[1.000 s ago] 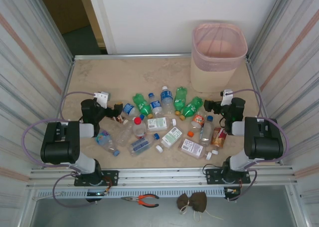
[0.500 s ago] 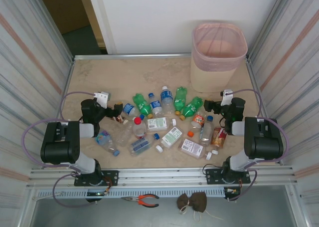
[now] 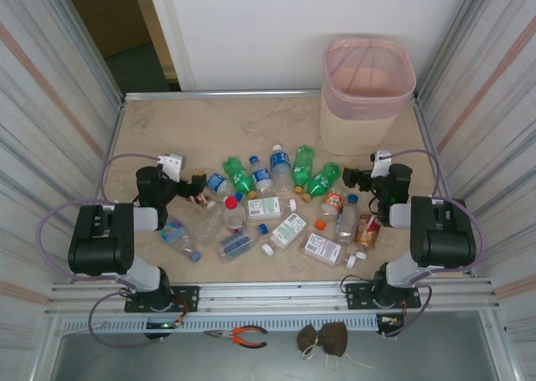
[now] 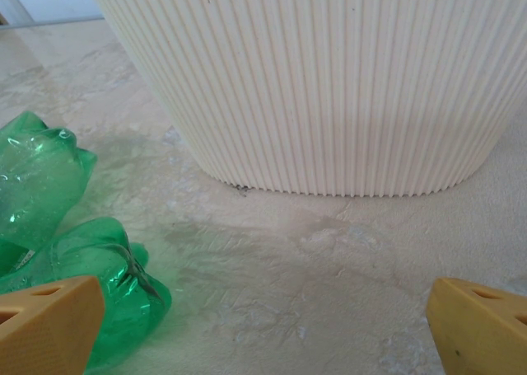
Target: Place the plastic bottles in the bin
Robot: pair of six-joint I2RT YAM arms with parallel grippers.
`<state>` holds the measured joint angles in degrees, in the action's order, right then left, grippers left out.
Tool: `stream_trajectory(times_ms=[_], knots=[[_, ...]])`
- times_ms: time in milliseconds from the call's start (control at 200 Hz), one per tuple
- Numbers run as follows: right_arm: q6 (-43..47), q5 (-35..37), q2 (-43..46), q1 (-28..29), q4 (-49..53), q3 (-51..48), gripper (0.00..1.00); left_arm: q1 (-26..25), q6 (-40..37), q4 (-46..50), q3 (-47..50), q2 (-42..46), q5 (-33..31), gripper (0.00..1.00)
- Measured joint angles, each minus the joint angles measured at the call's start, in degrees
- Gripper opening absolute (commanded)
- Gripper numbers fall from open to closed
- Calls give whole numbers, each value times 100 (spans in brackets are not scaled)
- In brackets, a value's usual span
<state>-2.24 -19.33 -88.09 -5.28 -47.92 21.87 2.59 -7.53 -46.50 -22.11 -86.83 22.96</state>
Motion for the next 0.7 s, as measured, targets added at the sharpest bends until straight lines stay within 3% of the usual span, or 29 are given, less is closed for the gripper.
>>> stream_trajectory(times_ms=[220,356,701], knots=[[-4,258,197,33,181,0,99,0,35,17,24,197,-170,99],[-7,330,601,33,627,24,99,-2,85,492,-22,627,-313,99],[-426,826,1919,44,3051,839,99,-149,640,2225,-785,1624,-1021,99]])
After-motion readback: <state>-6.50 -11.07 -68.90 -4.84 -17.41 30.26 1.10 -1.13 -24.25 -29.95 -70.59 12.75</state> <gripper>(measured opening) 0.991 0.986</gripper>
